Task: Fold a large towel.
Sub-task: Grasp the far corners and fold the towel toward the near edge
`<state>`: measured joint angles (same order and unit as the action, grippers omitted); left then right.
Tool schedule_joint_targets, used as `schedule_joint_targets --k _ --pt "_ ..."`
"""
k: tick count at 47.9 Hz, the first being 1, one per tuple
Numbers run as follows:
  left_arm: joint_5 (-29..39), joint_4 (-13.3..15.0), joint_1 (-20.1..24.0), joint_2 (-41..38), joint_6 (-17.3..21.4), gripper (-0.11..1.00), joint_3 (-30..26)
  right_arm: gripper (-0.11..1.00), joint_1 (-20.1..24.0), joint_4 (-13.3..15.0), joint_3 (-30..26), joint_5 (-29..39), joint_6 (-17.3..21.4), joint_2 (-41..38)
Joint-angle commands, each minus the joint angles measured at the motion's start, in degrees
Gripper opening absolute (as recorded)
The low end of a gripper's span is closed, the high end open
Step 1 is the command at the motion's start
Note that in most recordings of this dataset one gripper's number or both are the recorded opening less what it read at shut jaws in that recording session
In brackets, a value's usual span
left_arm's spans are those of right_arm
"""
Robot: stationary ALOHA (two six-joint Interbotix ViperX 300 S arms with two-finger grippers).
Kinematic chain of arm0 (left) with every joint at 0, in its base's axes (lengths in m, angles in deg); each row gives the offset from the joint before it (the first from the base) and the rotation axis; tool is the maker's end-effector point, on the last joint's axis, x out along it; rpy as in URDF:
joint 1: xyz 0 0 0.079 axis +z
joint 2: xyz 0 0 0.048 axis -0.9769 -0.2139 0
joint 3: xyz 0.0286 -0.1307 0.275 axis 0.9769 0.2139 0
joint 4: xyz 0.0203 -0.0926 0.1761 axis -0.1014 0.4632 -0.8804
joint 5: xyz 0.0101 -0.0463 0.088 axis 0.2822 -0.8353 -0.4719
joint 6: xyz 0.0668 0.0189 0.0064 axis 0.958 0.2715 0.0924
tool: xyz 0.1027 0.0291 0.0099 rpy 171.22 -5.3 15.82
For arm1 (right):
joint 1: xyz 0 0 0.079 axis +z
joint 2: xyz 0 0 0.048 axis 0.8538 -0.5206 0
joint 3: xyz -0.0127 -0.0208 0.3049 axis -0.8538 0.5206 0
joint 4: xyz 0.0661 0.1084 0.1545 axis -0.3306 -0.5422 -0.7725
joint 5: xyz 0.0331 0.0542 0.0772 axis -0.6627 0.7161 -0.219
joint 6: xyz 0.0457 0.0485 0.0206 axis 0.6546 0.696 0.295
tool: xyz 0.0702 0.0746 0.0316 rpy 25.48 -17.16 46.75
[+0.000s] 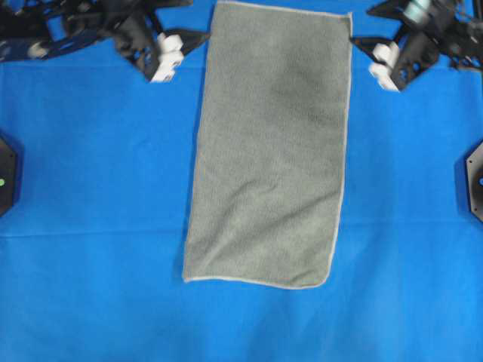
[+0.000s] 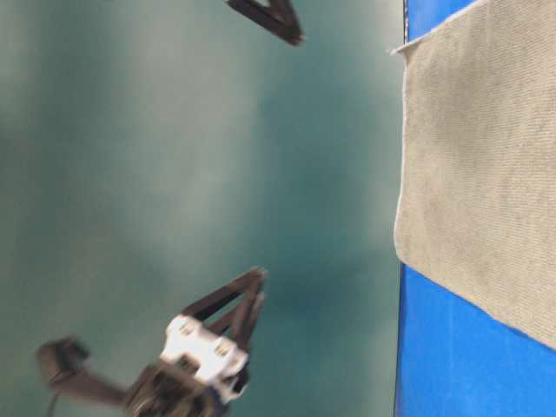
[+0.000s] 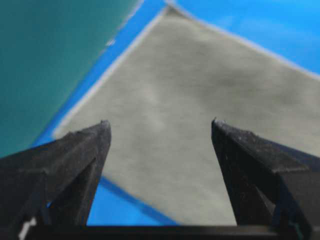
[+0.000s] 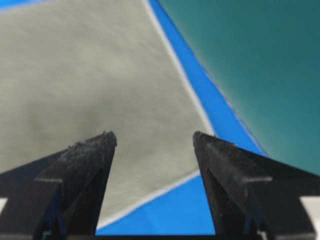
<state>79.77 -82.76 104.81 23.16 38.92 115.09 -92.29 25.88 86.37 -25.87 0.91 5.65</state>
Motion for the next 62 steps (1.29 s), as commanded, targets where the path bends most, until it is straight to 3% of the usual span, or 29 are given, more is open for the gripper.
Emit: schedule_joint_targets --k 1,11,21,40,43,47,54,57,62 --pt "-0.62 0.0 2.37 -4.22 0.26 0.77 -3.69 0.64 -2.72 0.79 -3.25 -1.93 -0.09 -5.1" --pt "-0.62 0.0 6.33 -16.7 0.18 0.77 -9.4 0.64 -7.91 0.79 -7.38 -10.02 -0.09 -18.02" --pt "-1.23 0.0 7.65 -25.14 0.35 0.77 -13.89 0.64 -11.43 0.97 -11.07 -12.74 -0.26 -26.89" --pt "-1.49 0.18 8.7 -32.26 -0.26 0.72 -16.96 0.64 -12.13 1.05 -15.21 -13.45 -0.44 -35.42" --pt "-0.97 0.18 8.7 -32.26 0.53 0.64 -16.96 0.63 -12.3 1.32 -15.29 -13.18 -0.62 -35.6" --pt "0.53 0.18 8.7 -32.26 0.53 0.43 -16.96 0.57 -12.57 2.29 -15.12 -12.74 -0.62 -35.6" --pt "3.08 0.18 8.7 -32.26 0.62 0.07 -17.58 0.19 -12.57 3.34 -15.03 -11.87 -0.53 -35.42" --pt "3.6 0.18 8.7 -32.08 0.62 0.05 -17.67 0.06 -12.57 3.25 -15.03 -11.78 -0.44 -35.33" --pt "3.87 0.18 8.7 -31.29 0.7 0.05 -17.75 0.06 -12.57 3.25 -14.85 -11.69 -0.35 -34.63"
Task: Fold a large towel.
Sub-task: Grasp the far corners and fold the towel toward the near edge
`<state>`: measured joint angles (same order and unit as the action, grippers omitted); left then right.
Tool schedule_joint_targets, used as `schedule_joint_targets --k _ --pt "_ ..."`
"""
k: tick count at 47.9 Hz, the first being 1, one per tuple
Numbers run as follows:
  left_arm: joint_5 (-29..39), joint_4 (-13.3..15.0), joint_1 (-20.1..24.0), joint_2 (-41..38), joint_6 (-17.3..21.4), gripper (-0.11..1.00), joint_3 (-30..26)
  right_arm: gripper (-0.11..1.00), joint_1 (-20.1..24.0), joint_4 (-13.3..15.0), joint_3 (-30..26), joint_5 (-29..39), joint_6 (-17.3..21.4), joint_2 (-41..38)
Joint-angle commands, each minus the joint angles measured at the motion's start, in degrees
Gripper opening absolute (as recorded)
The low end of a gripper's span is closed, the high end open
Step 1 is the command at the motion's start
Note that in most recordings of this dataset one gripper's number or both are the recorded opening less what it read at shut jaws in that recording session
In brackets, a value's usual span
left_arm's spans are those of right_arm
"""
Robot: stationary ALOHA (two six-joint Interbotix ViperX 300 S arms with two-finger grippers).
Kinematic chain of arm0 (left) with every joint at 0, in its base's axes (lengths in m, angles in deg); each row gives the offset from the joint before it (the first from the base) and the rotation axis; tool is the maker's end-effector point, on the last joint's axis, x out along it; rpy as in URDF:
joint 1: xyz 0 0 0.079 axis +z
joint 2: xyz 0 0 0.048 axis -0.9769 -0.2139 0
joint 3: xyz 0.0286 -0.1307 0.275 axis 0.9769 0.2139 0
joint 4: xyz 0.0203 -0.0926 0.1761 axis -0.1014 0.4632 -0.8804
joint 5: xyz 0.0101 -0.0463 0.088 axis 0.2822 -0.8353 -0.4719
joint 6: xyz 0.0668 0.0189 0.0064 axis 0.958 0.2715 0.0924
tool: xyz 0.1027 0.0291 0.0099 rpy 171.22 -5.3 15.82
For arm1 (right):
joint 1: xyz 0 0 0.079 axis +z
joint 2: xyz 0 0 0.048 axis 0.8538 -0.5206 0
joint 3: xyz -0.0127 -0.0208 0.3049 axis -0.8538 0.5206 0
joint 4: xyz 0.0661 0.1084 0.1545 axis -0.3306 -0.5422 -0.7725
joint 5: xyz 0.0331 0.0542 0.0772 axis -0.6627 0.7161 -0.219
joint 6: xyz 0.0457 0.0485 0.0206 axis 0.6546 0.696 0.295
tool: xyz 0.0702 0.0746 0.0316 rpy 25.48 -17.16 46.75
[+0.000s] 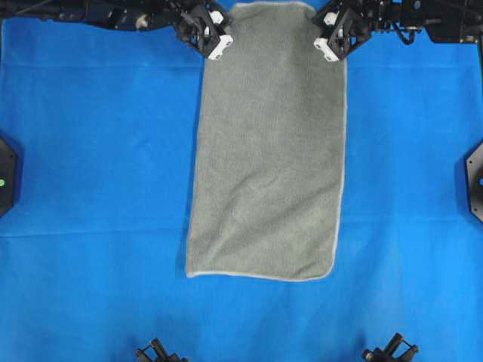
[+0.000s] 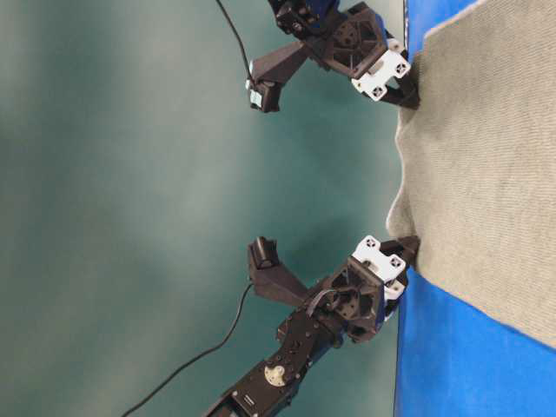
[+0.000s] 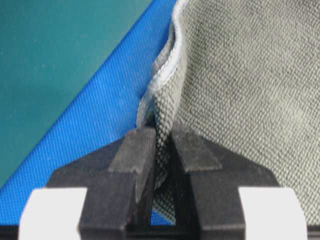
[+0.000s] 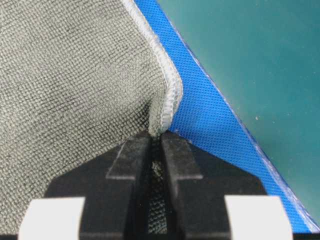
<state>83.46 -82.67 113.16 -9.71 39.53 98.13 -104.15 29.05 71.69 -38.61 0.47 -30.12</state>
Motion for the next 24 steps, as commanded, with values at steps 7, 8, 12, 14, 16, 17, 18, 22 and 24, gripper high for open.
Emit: schedule_joint_targets --k 7,8,12,14,16,17,18,22,24 --pt "0.18 -0.09 0.88 5.71 0.26 0.05 -0.53 0.06 -0.7 0.09 0.26 3.6 0.26 5.36" --pt "0.26 -0.09 0.88 6.59 0.35 0.05 -0.44 0.06 -0.7 0.09 0.26 4.31 0.26 6.15" --pt "0.26 -0.18 0.97 9.93 0.35 0.05 0.0 0.06 -0.62 0.09 0.35 6.59 0.18 9.93" --pt "0.26 -0.18 0.97 11.69 0.35 0.05 0.26 0.06 -0.53 0.09 0.53 7.29 0.09 11.78" --pt "0.26 -0.18 0.97 12.92 0.35 0.05 0.62 0.06 -0.35 0.09 0.88 7.91 0.09 13.71" --pt "0.26 -0.18 0.79 13.36 0.35 0.05 0.88 0.06 -0.26 0.09 0.97 8.09 0.09 14.41" --pt "0.18 -0.09 0.7 13.8 0.35 0.05 1.14 0.06 -0.18 0.09 1.14 8.09 0.18 14.94" --pt "0.09 -0.18 0.26 15.47 0.35 0.05 2.72 0.06 0.97 0.09 1.93 8.35 0.18 17.05" --pt "0.09 -0.18 -0.18 16.52 0.35 0.05 3.6 0.06 2.29 0.0 2.55 8.7 0.18 18.46"
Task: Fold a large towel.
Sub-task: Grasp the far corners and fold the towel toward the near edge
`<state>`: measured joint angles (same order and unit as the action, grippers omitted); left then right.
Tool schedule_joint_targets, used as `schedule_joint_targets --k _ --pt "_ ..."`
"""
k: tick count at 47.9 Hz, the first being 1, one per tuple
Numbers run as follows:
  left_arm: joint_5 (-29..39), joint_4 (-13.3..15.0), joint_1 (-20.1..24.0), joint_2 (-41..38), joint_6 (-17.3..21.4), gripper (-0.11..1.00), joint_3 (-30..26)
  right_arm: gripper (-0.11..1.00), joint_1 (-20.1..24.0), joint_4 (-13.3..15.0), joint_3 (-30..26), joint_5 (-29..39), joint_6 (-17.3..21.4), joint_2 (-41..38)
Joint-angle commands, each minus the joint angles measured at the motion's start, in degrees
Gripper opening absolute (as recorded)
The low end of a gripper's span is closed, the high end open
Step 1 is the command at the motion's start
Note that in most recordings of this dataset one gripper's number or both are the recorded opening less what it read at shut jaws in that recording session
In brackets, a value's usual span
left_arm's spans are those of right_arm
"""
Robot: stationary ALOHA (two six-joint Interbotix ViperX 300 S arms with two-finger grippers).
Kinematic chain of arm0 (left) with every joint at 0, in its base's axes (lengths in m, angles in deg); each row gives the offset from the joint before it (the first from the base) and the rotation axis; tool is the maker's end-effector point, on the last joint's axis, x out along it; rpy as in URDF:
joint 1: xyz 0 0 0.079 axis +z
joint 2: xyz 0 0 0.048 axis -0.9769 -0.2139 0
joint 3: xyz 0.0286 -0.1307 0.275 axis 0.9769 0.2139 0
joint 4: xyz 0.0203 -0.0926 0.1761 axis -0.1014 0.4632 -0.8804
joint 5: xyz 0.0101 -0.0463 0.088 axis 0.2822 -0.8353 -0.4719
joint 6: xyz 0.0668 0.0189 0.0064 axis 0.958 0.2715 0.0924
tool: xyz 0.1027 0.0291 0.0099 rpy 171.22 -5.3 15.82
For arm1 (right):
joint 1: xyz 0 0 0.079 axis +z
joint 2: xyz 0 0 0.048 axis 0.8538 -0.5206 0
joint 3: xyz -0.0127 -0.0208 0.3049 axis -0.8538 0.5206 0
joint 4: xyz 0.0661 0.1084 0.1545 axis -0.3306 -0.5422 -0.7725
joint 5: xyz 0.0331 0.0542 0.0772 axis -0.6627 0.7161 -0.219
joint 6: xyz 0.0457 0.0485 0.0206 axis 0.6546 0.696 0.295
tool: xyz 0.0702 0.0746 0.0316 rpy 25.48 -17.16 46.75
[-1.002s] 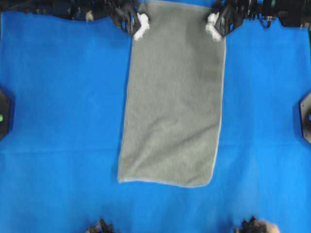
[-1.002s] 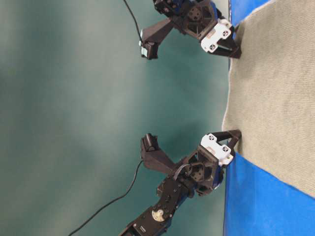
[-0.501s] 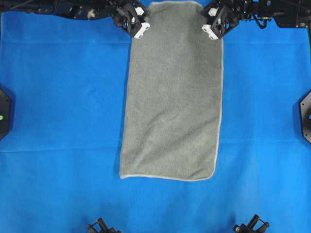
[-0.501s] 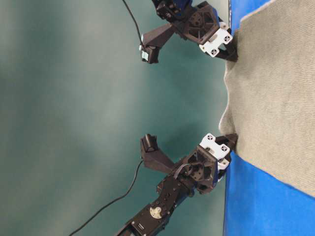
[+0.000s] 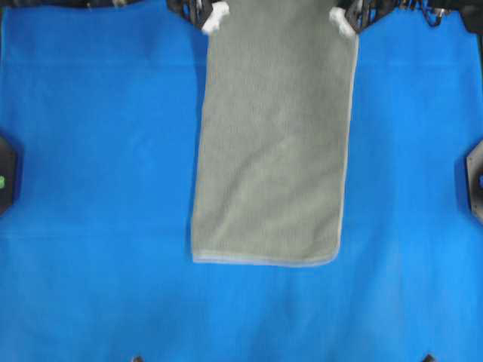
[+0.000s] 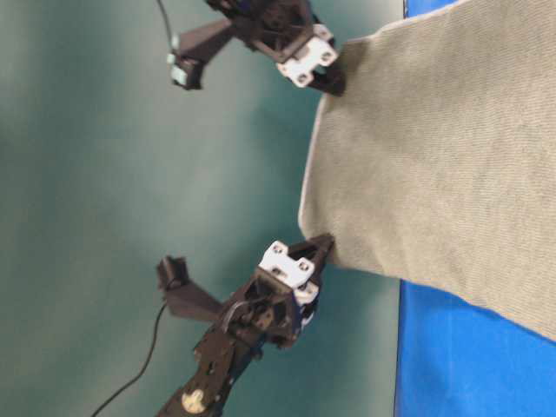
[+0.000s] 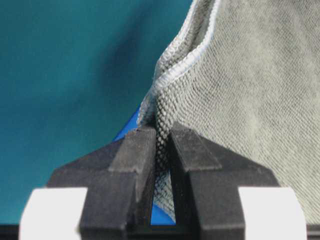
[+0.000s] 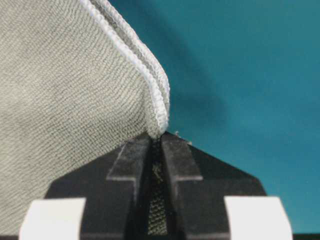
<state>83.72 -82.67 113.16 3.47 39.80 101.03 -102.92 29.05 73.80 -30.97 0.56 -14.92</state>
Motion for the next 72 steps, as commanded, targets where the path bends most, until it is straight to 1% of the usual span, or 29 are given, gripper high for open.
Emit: schedule_joint_targets --k 1,7,13,16,17,20,24,26,29,34,40,44,48,54,66,67,69,71,72 --pt "-0.18 -0.18 -0.35 3.96 0.0 0.05 1.23 0.06 1.67 -0.09 0.79 1.32 0.09 3.78" --pt "-0.7 -0.18 -3.6 8.7 0.0 0.05 5.89 0.06 7.47 -0.18 3.25 4.66 0.53 7.65" --pt "-1.67 -0.09 -8.44 12.39 -0.18 0.05 11.6 0.06 16.17 -1.58 6.94 11.16 0.97 12.22" --pt "-2.02 -0.09 -11.87 14.15 -0.26 0.05 14.85 0.06 21.18 -3.16 8.79 13.97 1.41 14.24" --pt "-2.02 -0.09 -12.92 14.5 -0.26 0.05 15.73 0.06 23.73 -4.04 9.67 15.21 1.58 15.12" --pt "-2.02 -0.09 -16.35 15.56 -0.26 0.05 18.11 0.06 28.83 -6.06 11.16 16.96 2.2 16.52" --pt "-2.02 -0.09 -21.71 16.44 -0.35 0.05 20.3 0.06 35.07 -9.4 12.39 18.63 3.16 17.31" --pt "-2.11 -0.09 -25.05 16.44 -0.35 0.05 21.18 0.06 37.62 -11.25 12.57 19.16 3.6 17.4" --pt "-2.02 -0.09 -28.83 15.91 -0.35 0.05 21.88 0.06 41.66 -14.06 12.66 19.42 4.31 17.14" --pt "-2.02 0.18 -34.45 14.33 -1.32 0.05 22.68 0.06 46.67 -17.23 12.39 19.16 5.54 15.91" --pt "-2.11 0.53 -40.25 11.78 -2.55 0.05 23.38 0.06 51.68 -19.6 11.43 18.72 7.91 13.01" --pt "-2.11 0.53 -42.63 11.07 -4.13 0.05 23.29 0.06 54.14 -20.13 10.63 17.58 9.32 10.72" --pt "-2.72 0.53 -44.38 10.55 -5.45 0.05 23.12 0.06 55.63 -20.13 9.67 15.91 10.72 8.17" --pt "-3.6 0.53 -44.82 9.49 -5.8 0.05 23.03 0.06 55.72 -20.13 9.14 14.59 11.78 5.71" --pt "-3.69 0.62 -45.09 7.56 -5.89 0.05 21.88 0.07 56.16 -20.13 8.26 13.36 11.87 4.39" --pt "-3.69 0.62 -45.18 7.56 -5.89 0.05 21.8 0.1 56.34 -20.13 8.09 13.18 11.87 4.39" --pt "-3.69 0.62 -45.62 7.56 -5.89 0.06 21.8 0.22 56.87 -20.13 7.82 12.92 11.87 4.22" --pt "-3.69 0.62 -46.05 7.56 -5.8 0.12 21.8 0.35 57.74 -20.13 7.47 12.57 11.78 3.96" --pt "-3.69 0.62 -46.32 7.56 -5.8 0.17 21.88 0.41 58.27 -20.04 7.21 12.39 11.78 3.78"
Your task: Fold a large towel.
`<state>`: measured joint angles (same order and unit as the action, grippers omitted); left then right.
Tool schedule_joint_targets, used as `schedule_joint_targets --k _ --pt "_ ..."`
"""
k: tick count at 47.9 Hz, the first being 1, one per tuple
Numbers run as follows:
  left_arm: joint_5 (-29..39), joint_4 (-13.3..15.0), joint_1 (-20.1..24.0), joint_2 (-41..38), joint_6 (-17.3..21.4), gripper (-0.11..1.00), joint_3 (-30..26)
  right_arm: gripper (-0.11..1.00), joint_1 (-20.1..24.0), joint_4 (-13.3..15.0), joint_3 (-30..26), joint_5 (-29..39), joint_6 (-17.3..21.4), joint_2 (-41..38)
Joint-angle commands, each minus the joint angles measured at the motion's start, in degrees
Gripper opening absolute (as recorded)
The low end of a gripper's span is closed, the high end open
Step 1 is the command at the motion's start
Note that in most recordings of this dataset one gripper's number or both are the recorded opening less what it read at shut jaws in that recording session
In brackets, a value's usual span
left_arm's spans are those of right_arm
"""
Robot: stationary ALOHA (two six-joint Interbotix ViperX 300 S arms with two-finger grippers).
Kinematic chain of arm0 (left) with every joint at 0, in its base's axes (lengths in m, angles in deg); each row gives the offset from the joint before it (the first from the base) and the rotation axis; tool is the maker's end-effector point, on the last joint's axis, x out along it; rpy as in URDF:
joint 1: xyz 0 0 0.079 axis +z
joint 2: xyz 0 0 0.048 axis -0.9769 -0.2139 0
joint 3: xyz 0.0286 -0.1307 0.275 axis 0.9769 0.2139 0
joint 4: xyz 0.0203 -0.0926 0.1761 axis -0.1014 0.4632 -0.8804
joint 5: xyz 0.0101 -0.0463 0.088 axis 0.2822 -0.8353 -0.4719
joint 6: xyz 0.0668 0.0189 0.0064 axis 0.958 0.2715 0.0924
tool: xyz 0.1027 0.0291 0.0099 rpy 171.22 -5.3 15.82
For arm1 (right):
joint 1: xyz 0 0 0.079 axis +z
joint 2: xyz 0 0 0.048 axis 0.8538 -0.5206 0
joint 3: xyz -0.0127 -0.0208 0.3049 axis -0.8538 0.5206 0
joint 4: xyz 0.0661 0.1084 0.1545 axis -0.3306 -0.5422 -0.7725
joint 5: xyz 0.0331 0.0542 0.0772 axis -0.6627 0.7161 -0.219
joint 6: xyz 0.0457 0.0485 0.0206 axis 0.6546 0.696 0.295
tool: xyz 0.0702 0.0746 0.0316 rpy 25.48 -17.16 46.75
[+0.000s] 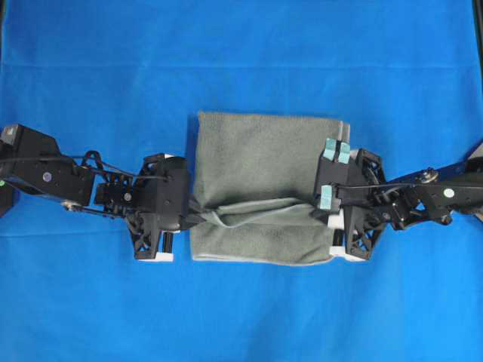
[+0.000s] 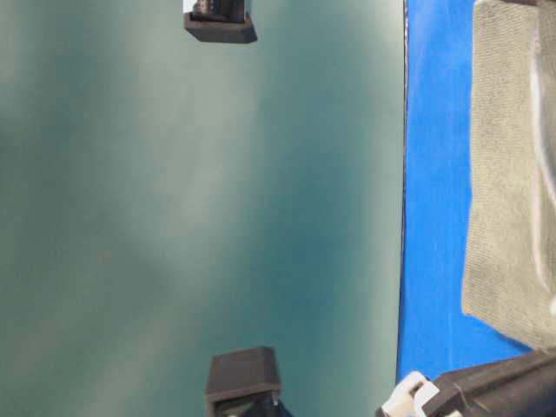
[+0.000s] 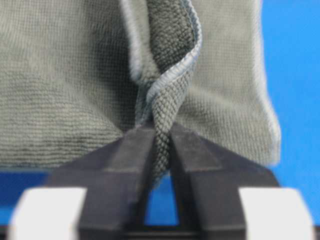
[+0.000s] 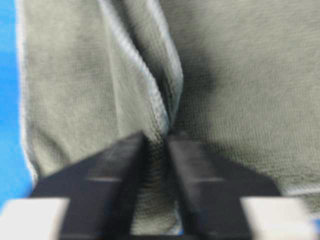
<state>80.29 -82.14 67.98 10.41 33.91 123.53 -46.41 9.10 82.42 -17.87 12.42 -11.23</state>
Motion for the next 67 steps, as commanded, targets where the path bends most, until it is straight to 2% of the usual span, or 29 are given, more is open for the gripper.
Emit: schedule_joint_targets --k 1,3,5,8,11,21,30,40,51,58,67 --pt "-0.26 0.09 -1.41 0.7 0.09 0.22 -0.53 0.47 2.2 -0.09 -1.58 -0.79 -0.18 0.0" --pt "-0.18 0.09 -2.11 0.79 0.09 0.35 -0.44 0.59 3.25 -0.09 -1.85 -0.79 -0.18 -0.18" --pt "-0.18 0.0 -2.99 0.97 0.09 0.47 -0.26 0.66 4.31 -0.09 -2.11 -0.79 -0.09 -0.35" --pt "-0.26 0.0 -4.22 1.14 0.09 0.66 -0.44 0.64 5.71 -0.18 -2.37 -0.88 -0.09 -0.35" --pt "-0.26 0.0 -5.89 1.58 0.09 0.74 -0.7 0.59 6.86 -0.18 -2.72 -1.14 0.0 -0.26" --pt "0.53 0.0 -9.49 4.57 0.09 0.69 -0.7 0.58 10.72 -0.35 -4.13 -3.6 0.09 0.53" --pt "2.72 -0.26 -9.93 13.18 1.41 0.69 -0.35 0.58 11.34 0.44 -4.75 -1.67 -0.62 7.21" --pt "3.08 -0.44 -7.29 22.85 4.13 0.67 2.2 0.57 11.25 5.8 -3.43 4.31 -0.62 18.46" --pt "3.16 -0.53 -1.05 36.91 7.65 0.67 7.91 0.57 10.63 12.66 0.44 10.2 -0.18 33.05" --pt "4.31 -0.44 2.81 45.97 7.82 0.67 11.87 0.57 10.63 15.03 3.34 11.95 -0.09 42.1" --pt "7.65 -0.44 5.63 58.89 7.82 0.67 16.88 0.57 9.76 18.28 8.26 15.38 0.44 52.73"
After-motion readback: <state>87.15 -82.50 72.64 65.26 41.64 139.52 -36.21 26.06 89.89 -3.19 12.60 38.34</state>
